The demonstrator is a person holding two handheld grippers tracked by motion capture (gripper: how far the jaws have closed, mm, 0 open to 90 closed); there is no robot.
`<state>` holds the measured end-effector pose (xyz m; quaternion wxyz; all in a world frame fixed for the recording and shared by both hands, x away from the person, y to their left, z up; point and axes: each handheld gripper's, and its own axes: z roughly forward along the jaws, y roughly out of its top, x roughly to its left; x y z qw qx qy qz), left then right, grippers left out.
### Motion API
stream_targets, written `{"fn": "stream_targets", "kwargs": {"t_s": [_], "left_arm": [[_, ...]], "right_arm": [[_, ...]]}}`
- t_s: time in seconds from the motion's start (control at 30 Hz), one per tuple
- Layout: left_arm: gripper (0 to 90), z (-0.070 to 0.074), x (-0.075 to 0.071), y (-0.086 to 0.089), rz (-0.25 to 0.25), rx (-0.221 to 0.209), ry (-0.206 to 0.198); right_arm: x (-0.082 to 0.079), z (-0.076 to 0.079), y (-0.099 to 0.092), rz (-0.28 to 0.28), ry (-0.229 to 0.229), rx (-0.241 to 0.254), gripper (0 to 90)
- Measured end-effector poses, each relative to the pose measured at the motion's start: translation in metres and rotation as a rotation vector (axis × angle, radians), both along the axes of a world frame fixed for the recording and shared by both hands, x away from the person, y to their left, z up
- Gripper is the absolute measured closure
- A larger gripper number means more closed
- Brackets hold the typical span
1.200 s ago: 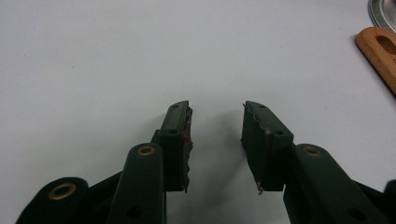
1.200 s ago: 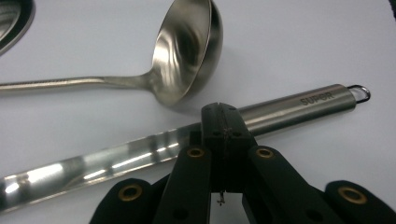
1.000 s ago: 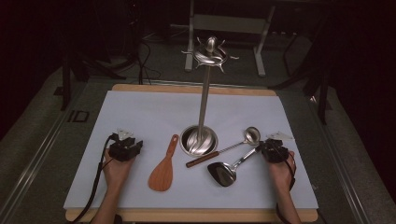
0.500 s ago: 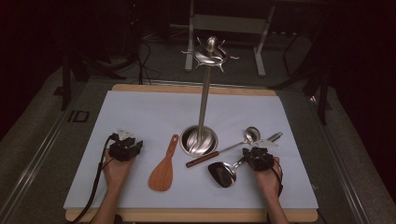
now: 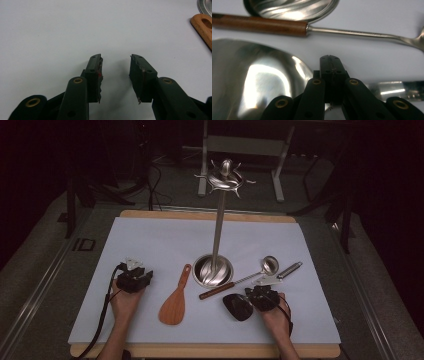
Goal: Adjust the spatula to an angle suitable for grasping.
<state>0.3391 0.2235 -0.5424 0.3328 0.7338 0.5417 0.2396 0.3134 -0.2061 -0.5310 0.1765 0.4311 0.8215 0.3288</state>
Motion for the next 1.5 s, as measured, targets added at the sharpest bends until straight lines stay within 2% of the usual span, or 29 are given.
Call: {"fn": "stream_targets", "kwargs": {"t_s": [0.2,0.47,0.77,0.97,1.1,1.2,1.27,1.4,1.5], "left_arm": [[62.0,0.000,0.000,0.000,-0.001,0.000,0.000],[61.9,0.000,0.000,0.000,-0.002,0.001,0.000],[61.8,0.000,0.000,0.000,-0.002,0.002,0.000],[61.8,0.000,0.000,0.000,-0.002,0.004,0.000],[61.8,0.000,0.000,-0.001,-0.002,0.004,0.000],[61.8,0.000,0.000,-0.001,-0.002,0.006,0.000],[61.8,0.000,0.000,-0.001,-0.002,0.006,0.000],[61.8,0.000,0.000,-0.001,-0.002,0.005,0.000],[61.7,0.000,0.000,0.000,-0.003,0.004,0.001]], "right_arm": [[-0.004,0.004,-0.003,0.047,0.028,-0.044,90.0],[-0.014,0.007,-0.015,0.079,0.050,-0.066,90.0],[-0.030,0.011,-0.043,0.089,0.087,-0.092,90.0],[-0.038,0.012,-0.062,0.080,0.110,-0.087,90.0],[-0.041,0.013,-0.073,0.056,0.117,-0.074,90.0],[-0.041,0.013,-0.077,0.026,0.136,-0.042,89.9],[-0.040,0.014,-0.077,0.012,0.130,-0.041,86.4],[-0.032,0.018,-0.077,-0.038,0.115,-0.061,82.3],[-0.021,0.023,-0.082,-0.094,0.099,-0.050,77.9]]}}
